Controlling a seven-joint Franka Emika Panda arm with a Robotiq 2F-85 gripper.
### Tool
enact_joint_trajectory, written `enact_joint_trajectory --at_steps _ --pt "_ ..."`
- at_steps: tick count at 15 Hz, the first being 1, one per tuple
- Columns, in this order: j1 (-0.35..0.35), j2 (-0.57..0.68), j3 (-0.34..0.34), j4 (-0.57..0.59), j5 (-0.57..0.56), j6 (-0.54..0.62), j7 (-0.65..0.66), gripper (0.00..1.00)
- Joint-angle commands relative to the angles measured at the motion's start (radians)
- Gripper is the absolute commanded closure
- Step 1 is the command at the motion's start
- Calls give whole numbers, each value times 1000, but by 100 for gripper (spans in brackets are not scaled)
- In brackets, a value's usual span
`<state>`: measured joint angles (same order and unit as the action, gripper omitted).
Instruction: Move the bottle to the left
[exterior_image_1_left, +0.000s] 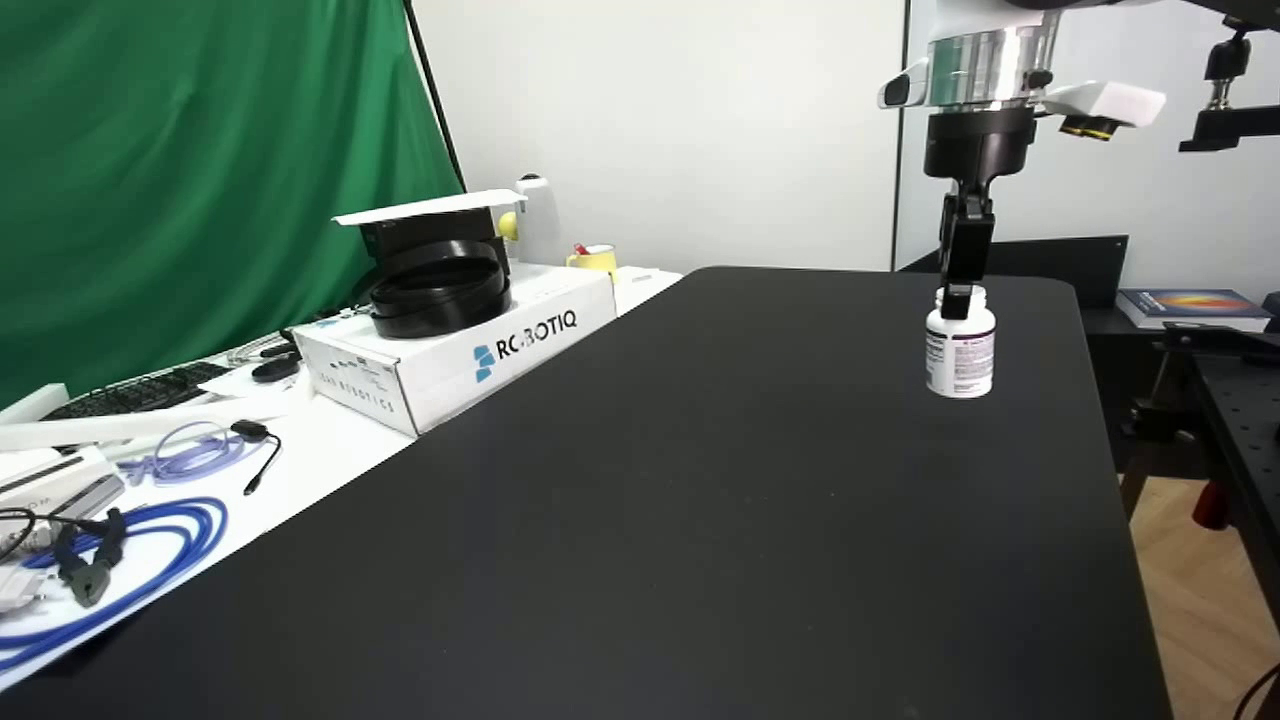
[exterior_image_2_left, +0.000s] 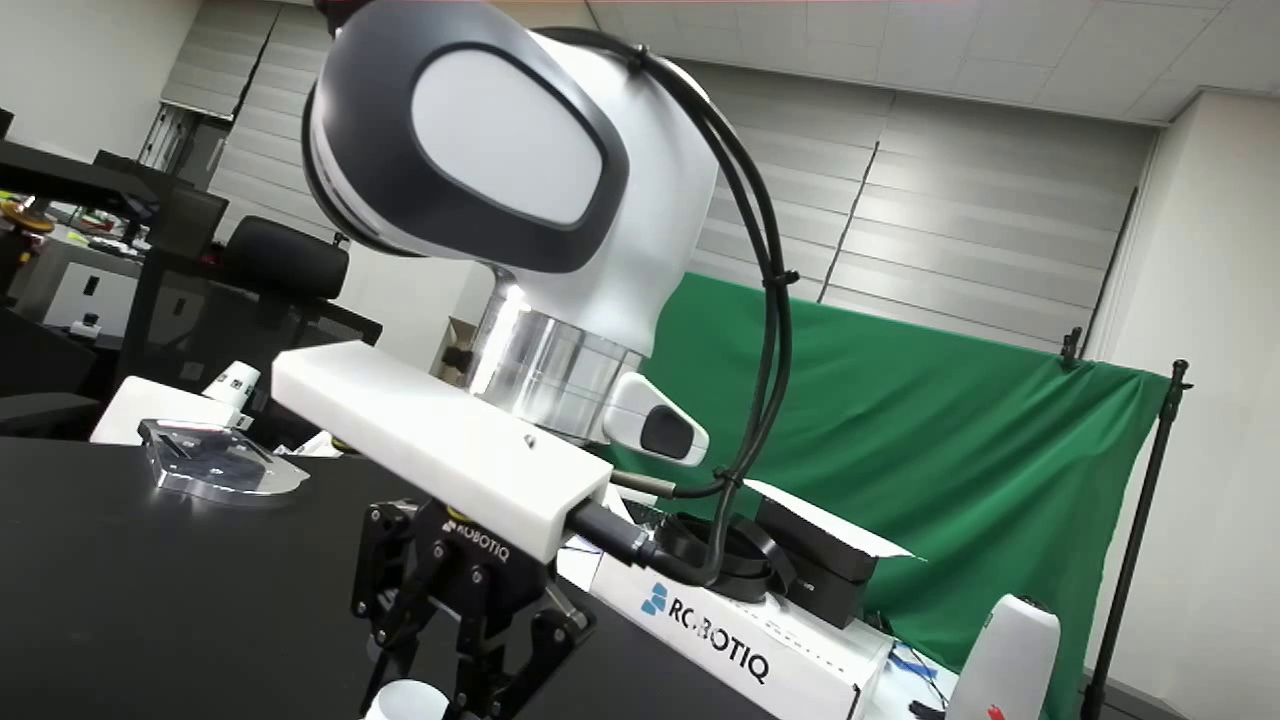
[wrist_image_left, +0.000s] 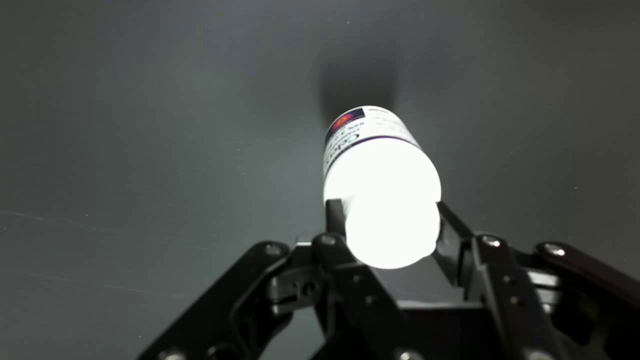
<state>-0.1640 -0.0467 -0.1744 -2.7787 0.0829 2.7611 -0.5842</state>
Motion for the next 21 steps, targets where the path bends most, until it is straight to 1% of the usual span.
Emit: enact_joint_trajectory --at_steps 1,2,5,8,9,15,16,17,20,21 --pt "9 35 -14 0 45 52 -62 80" --pt "6 49 -12 0 51 65 -73 80" --pt "-7 88 -4 0 6 86 -58 80" --pt "-18 120 11 0 25 113 -83 80" --pt "-5 132 0 0 33 124 -90 80" --pt "-6 166 3 0 61 153 -101 80" --pt "-3 159 -1 1 51 147 -94 30" --pt "-3 148 1 1 54 137 -94 30" --pt "5 98 -6 3 33 81 -64 11" --pt "-22 79 19 9 13 55 -47 3"
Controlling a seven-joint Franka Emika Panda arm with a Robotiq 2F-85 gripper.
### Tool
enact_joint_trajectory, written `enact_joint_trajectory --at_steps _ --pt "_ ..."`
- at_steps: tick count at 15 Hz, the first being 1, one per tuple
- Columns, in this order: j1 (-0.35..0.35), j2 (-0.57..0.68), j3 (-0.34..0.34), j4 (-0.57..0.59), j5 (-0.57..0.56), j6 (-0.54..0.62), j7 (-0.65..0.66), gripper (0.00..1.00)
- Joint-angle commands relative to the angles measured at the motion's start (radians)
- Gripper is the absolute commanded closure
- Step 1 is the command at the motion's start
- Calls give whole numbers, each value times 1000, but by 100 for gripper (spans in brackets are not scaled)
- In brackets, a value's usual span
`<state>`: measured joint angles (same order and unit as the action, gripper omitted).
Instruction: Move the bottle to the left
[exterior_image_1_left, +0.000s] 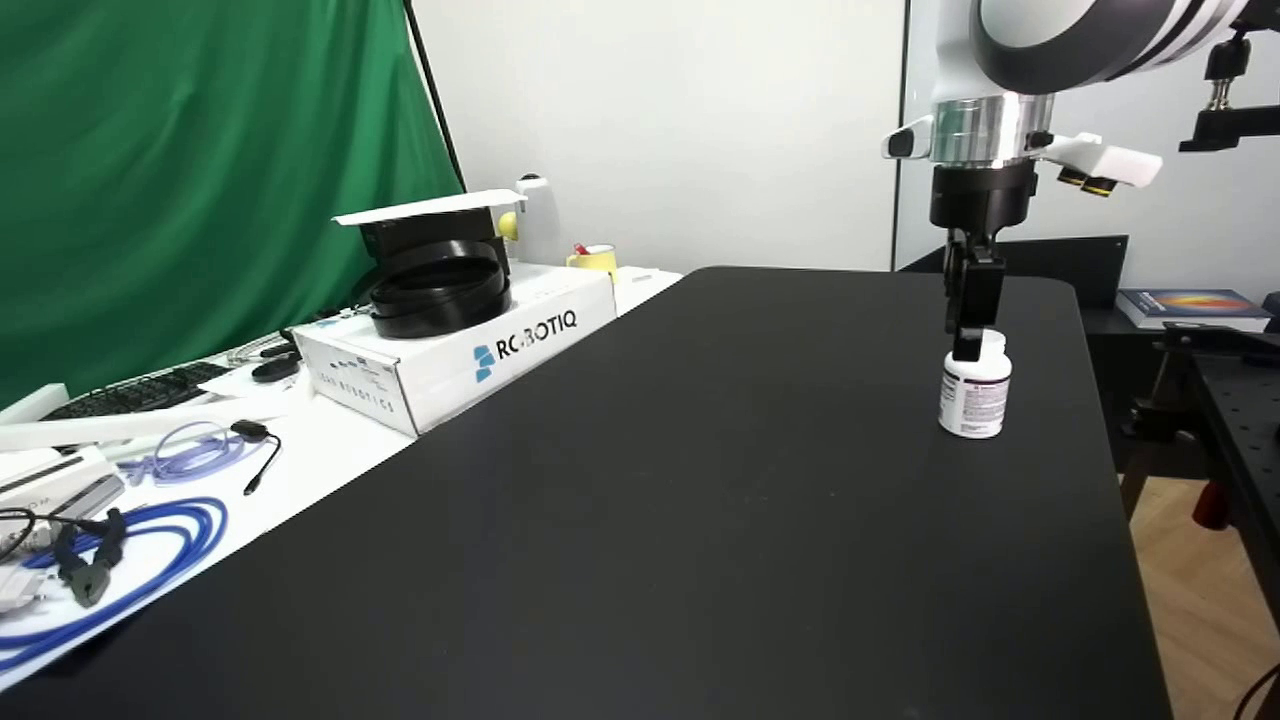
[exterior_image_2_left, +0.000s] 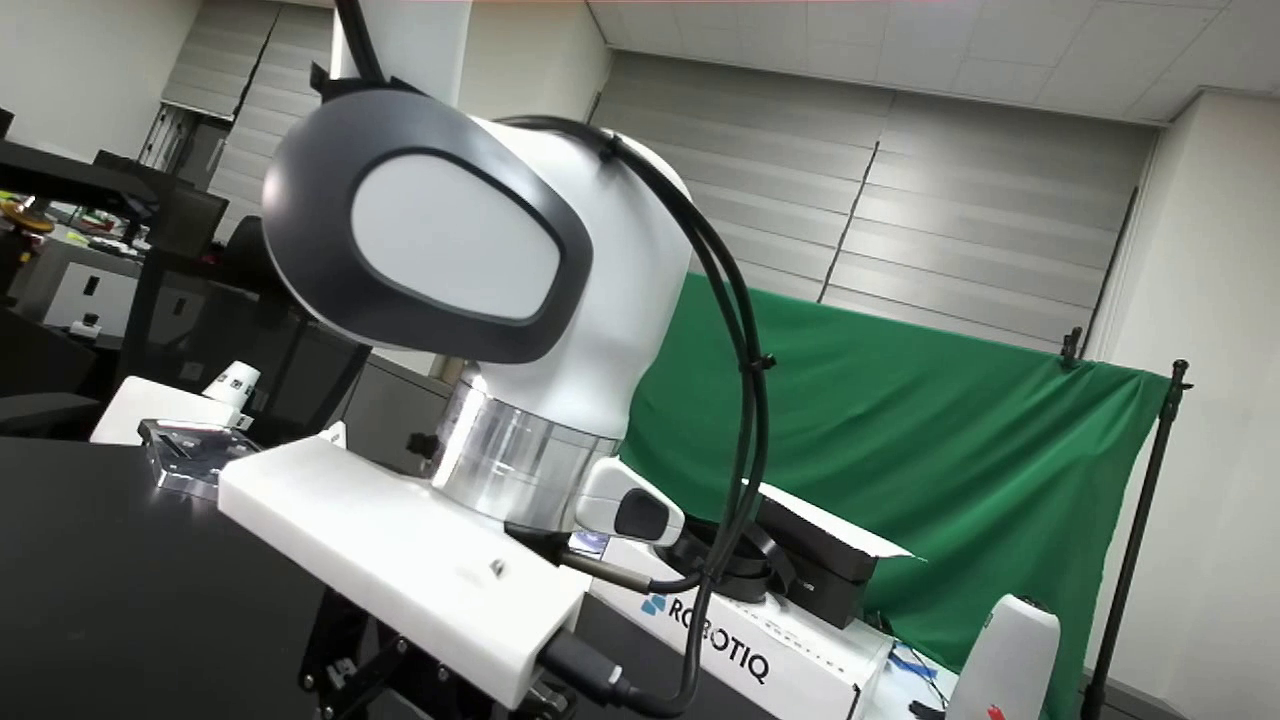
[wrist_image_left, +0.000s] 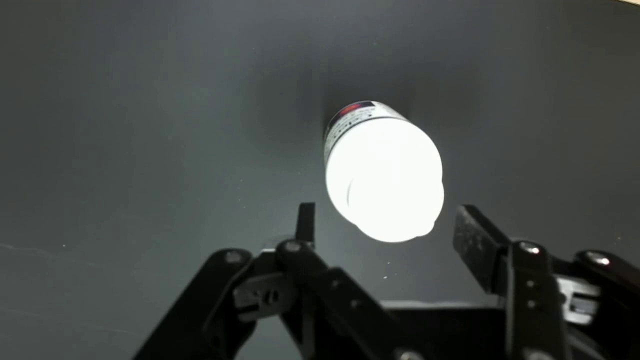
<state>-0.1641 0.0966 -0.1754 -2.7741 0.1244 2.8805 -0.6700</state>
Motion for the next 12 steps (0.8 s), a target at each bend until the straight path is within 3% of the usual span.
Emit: enact_joint_trajectory --at_steps 1,9,10,12 --pt "-19 -87 17 16 -38 -95 48 1" --pt "-16 -283 -26 105 -112 -385 58 1" --pt "7 -238 -27 94 -76 -320 34 0" --pt "8 -258 -35 93 -77 -334 29 0"
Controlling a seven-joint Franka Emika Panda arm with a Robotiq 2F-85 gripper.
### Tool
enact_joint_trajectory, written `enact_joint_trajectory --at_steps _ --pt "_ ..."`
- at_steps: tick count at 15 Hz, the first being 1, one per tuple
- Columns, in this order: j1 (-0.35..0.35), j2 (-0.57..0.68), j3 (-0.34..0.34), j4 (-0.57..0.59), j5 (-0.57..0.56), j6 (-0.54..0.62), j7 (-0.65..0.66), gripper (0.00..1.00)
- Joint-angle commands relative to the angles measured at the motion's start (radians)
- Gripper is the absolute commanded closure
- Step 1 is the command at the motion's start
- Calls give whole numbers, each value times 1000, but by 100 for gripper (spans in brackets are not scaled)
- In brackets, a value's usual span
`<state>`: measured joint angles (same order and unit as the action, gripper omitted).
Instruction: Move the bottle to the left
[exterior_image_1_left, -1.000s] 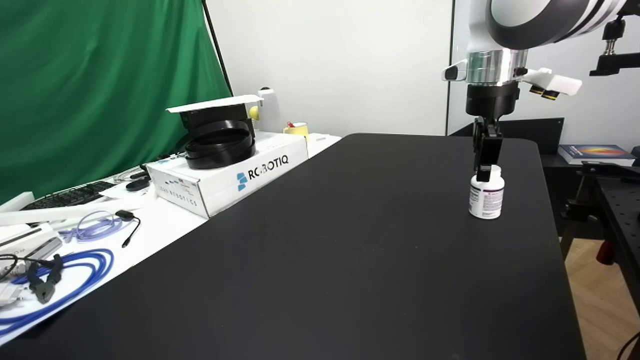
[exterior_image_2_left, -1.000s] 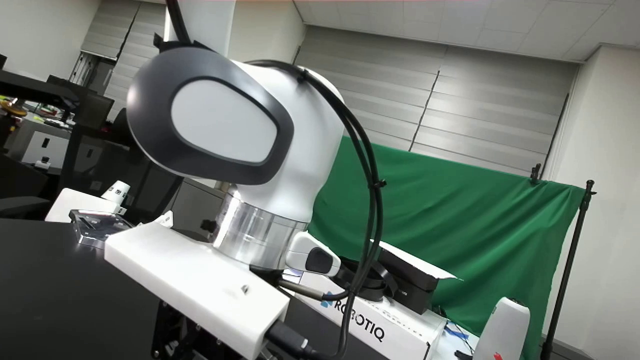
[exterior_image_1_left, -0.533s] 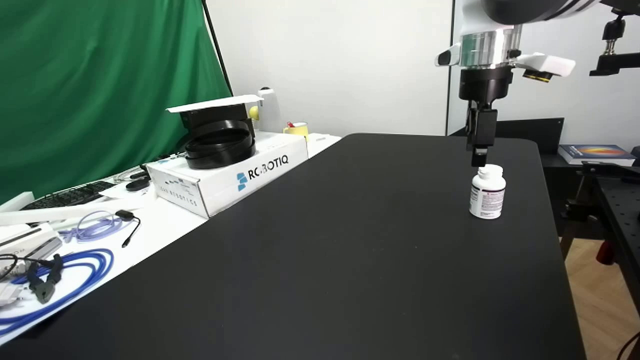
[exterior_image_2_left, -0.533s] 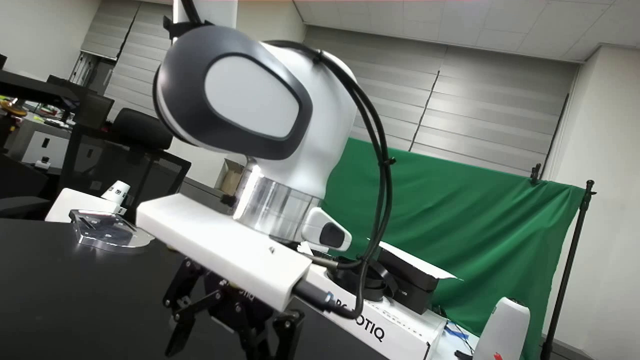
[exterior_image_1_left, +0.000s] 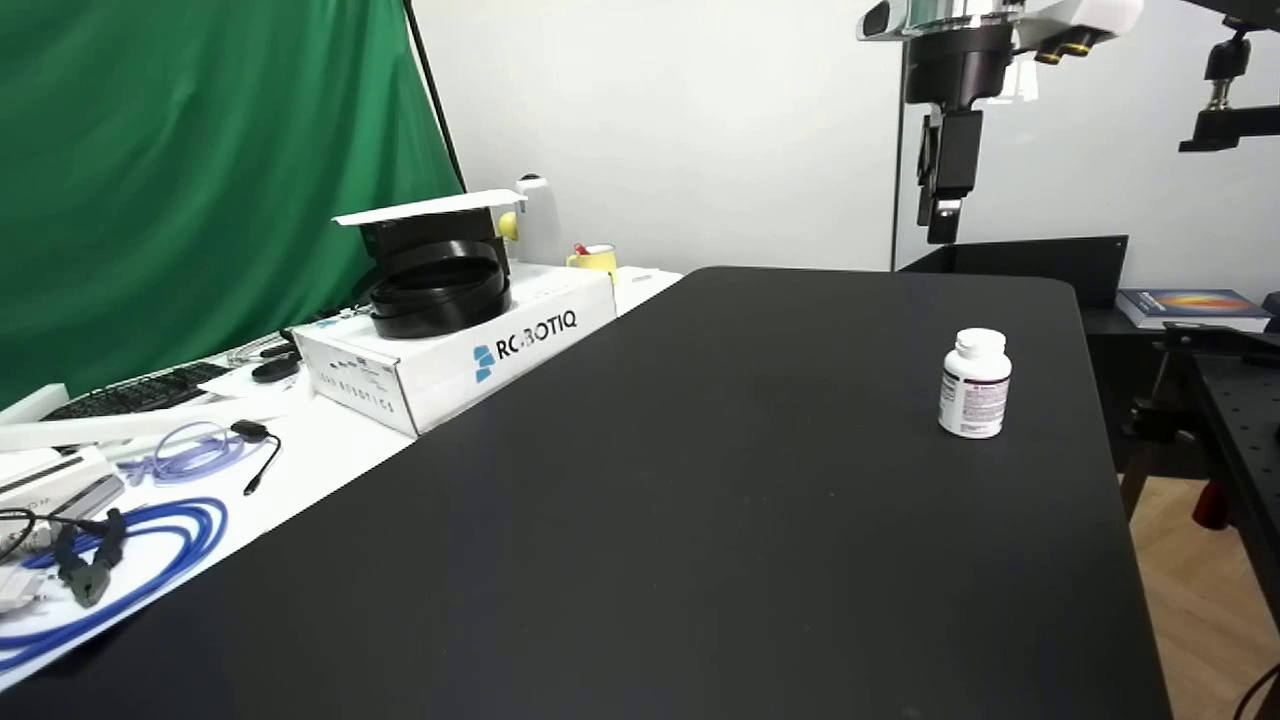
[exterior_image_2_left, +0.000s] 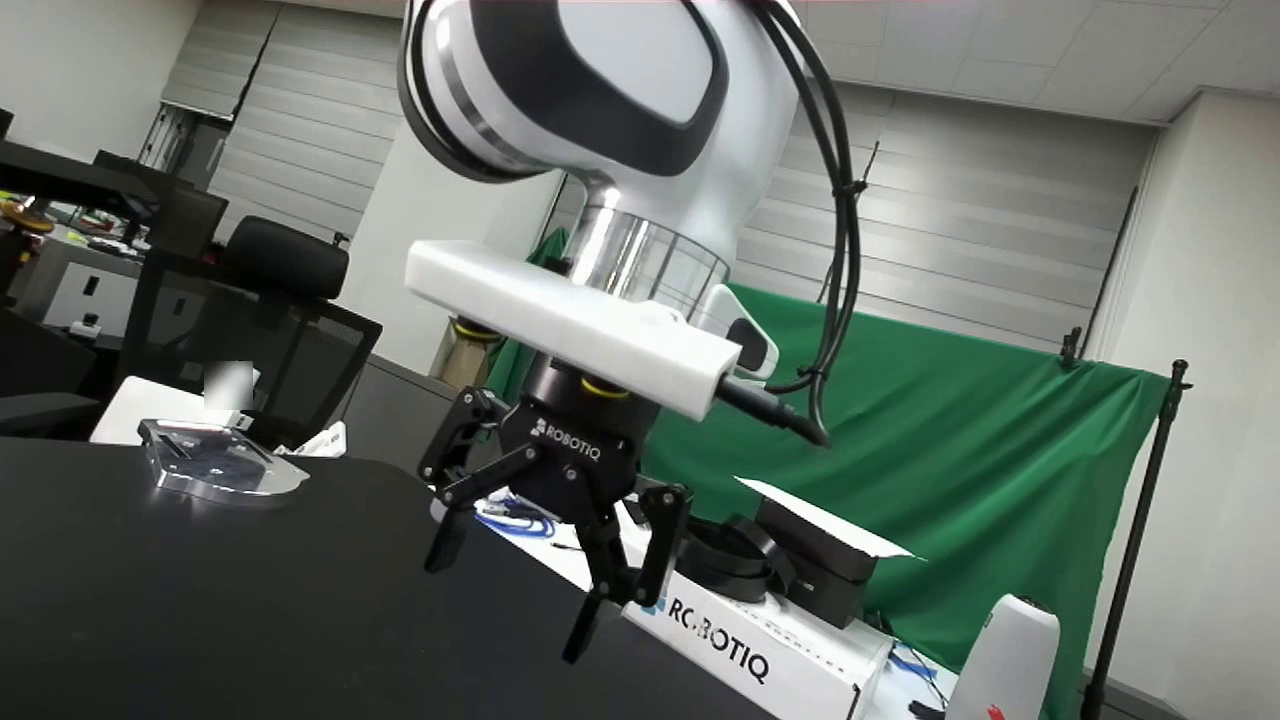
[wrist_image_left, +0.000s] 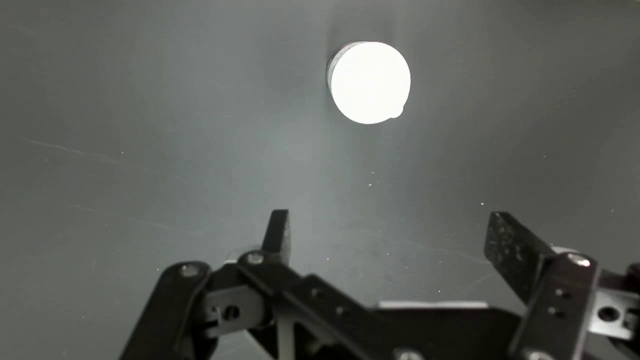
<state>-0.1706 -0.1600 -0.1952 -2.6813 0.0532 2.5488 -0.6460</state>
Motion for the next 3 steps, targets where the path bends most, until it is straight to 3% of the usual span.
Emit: enact_joint_trajectory --at_steps 1,3 --pt "16 1 -14 -2 -5 1 5 0" --pt "18 12 -12 -3 -4 5 4 0"
